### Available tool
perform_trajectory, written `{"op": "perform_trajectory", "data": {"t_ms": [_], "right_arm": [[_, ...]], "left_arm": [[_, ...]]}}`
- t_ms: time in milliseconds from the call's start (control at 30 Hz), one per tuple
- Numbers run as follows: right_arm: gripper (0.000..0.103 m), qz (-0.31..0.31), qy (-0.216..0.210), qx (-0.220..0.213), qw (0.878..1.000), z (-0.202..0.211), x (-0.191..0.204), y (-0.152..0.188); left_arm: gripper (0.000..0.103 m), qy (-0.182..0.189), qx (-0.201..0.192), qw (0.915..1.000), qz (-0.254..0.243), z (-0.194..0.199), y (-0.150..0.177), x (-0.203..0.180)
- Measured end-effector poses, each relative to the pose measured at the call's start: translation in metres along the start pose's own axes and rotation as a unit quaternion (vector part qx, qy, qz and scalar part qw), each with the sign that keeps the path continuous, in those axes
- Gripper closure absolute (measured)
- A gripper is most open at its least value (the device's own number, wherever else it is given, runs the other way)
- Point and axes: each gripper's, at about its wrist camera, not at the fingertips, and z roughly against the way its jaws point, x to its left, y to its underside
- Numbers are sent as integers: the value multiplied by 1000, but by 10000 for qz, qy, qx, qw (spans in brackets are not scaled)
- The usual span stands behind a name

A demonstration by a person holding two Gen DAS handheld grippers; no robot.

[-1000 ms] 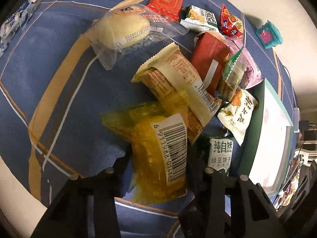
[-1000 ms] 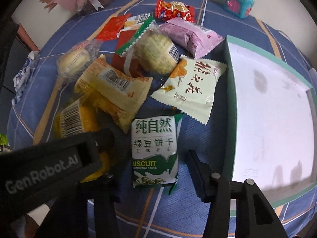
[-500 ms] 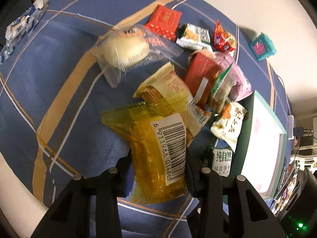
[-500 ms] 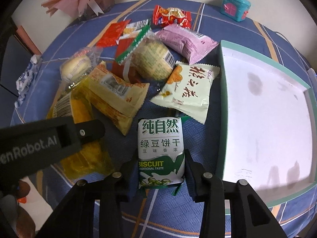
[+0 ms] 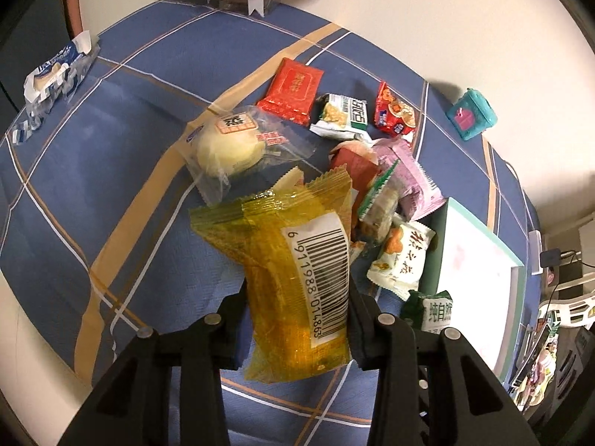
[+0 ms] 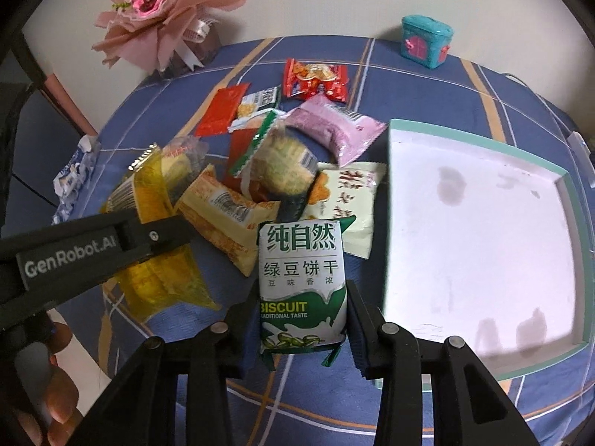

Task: Organize snacks
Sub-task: 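Carry both packs into the tray and open both tools to release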

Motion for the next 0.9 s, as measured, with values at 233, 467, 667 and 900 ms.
{"op": "perform_trajectory", "data": {"t_ms": [233, 467, 667, 900], "right_arm": [[61, -541, 146, -75, 9984, 12, -43, 1], [61, -1467, 608, -168, 9872, 29, -123, 6], [61, -2031, 1011, -163, 9738, 36, -181, 13], [61, -2450, 933, -133, 9649, 33, -213, 14]], "left_arm": [[60, 11, -65, 9991, -411, -3, 10, -33], [60, 181, -27, 9924, -1218, -9, 29, -91], [60, 326, 11, 9815, -1886, -19, 44, -138], [60, 357, 68, 9712, -2355, -44, 44, -179]]}}
